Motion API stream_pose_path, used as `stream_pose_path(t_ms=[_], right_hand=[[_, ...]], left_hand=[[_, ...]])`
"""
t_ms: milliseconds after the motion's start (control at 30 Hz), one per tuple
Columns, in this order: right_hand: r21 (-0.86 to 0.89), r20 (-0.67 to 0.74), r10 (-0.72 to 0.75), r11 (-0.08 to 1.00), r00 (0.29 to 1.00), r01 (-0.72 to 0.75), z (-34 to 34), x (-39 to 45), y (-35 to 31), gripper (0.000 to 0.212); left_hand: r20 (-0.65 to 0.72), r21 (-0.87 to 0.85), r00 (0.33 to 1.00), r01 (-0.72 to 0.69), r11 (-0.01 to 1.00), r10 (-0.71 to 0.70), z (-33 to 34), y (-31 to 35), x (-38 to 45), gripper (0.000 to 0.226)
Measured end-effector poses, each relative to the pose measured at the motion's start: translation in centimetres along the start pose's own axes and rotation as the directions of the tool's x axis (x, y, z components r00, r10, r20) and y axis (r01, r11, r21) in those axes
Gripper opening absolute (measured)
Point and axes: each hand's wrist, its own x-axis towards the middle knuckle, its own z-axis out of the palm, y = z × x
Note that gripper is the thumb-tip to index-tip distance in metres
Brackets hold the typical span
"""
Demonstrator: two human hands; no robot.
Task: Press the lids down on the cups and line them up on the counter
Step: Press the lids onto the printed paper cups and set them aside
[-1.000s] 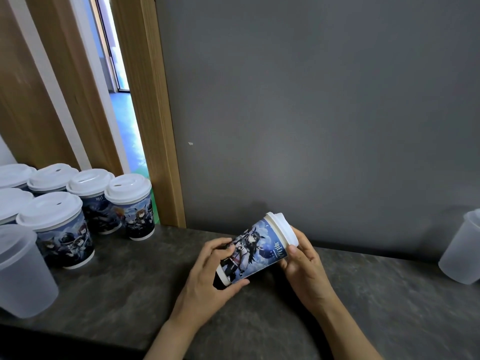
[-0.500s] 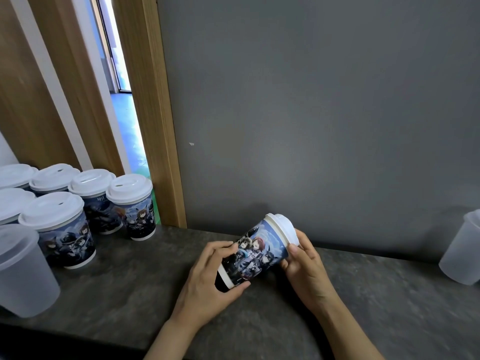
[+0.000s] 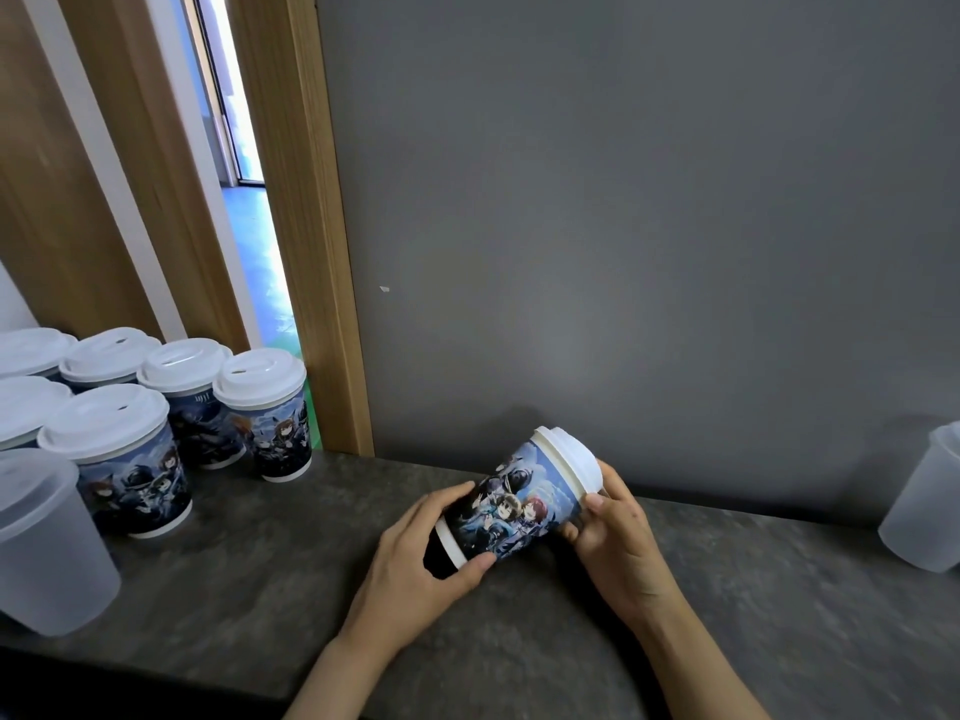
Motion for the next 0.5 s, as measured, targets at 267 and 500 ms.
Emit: stream_pose_path(t_ms=[267,500], right_hand=[[0.017,-0.043,0.001,1.000,0.999,-0.001,0.07,-0.02,0.13,0.050],[0.009,-0.023,0.001,1.000,1.000,-0.001,-0.17,-0.10,0.10,0.049]], left_hand=[[-0.089,0.132,0.977,-0.180,0.975,0.192,0.12,-0.26,0.19,0.067],[0.040,0.021,0.999,0.012,1.000,-0.013,0.25,-0.15,-0.02,0.048]])
